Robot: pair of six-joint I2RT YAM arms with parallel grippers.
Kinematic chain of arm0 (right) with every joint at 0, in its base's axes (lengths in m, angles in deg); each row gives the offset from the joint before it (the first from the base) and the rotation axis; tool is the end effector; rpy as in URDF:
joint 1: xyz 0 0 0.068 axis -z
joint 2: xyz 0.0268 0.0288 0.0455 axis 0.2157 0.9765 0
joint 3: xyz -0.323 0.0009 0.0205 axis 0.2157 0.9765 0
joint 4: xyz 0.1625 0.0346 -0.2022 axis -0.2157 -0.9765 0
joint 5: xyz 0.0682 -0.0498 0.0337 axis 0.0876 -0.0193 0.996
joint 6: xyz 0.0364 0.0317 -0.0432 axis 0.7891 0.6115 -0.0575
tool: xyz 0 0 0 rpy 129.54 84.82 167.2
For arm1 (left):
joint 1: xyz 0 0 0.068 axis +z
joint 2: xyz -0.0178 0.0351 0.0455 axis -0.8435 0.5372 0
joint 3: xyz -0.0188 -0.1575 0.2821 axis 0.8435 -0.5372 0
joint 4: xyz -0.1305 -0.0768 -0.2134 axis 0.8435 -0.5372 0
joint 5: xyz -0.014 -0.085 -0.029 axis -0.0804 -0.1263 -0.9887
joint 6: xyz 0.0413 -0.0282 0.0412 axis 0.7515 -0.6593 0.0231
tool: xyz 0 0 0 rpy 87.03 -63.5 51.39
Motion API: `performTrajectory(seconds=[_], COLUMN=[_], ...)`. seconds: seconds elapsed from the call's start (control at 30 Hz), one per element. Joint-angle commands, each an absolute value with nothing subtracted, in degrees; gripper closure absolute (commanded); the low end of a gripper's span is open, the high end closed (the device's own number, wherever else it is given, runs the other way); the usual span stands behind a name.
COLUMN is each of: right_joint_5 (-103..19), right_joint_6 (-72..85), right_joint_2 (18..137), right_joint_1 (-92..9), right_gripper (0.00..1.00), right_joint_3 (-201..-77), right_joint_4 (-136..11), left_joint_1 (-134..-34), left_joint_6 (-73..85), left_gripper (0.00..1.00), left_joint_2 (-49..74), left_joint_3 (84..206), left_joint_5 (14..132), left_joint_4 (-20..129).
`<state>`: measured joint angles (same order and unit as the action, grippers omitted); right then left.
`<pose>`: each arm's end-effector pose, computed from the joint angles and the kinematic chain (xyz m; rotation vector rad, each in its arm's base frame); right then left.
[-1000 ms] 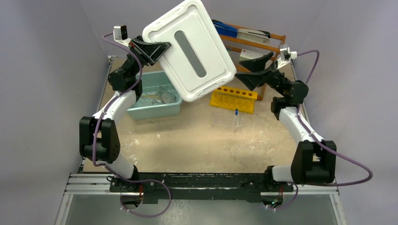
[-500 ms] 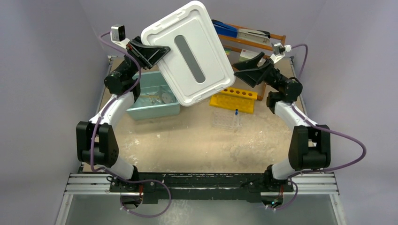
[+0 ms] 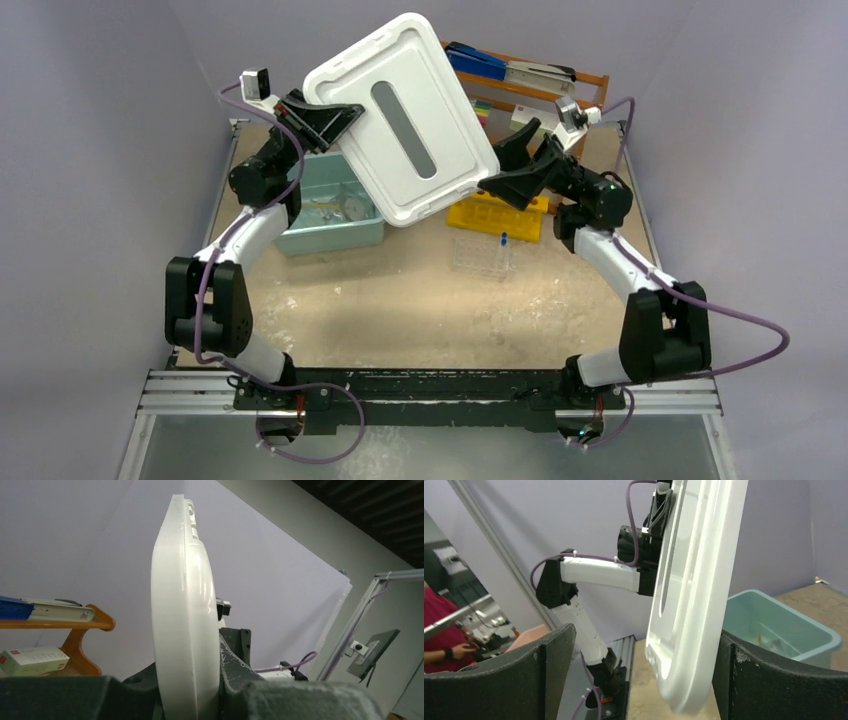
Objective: Organize the chemistry lab equipment
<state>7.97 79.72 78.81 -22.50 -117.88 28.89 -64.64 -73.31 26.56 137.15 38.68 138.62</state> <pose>0.2580 0.0893 0.4551 -0.6463 1.0502 1.6311 0.3134 -0.0736 0.4755 0.2432 0.9838 -1.7806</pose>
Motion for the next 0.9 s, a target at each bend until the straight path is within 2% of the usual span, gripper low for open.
performTrajectory(seconds=[0.0,0.2,0.3,0.4,0.67,0.87], right_joint_5=[3.7,-3.3,-3.6,-6.3,-12.8,-13.6], right_joint_6=[71.3,64.7,69.6,73.8,68.1,63.7], right_joint_2=[73.3,69.2,72.1,74.3,78.3,83.6], right_joint_1=[-20.3,-16.9,-18.1,-20.9,-31.9,-38.8], right_gripper=[0.02,0.0,0.0,0.0,0.0,0.0], right_joint_3=[-112.6,-110.4,-110.8,-112.1,-122.0,-130.4], right_joint_4=[30.4,20.3,26.6,31.4,23.6,17.0], left_joint_1=[-63.5,-61.4,-61.5,-61.5,-61.5,-61.5], left_joint_6=[-67.0,-61.9,-59.6,-59.8,-60.3,-61.5], left_gripper=[1.0,1.0,1.0,1.0,1.0,1.0], left_joint_2=[20.9,13.4,8.5,5.1,-0.2,-0.6], left_joint_3=[135.4,129.7,124.8,122.2,119.0,118.4], left_joint_5=[49.5,59.3,65.0,68.3,72.3,70.0], left_joint_4=[141.6,133.5,132.5,131.4,130.9,132.9])
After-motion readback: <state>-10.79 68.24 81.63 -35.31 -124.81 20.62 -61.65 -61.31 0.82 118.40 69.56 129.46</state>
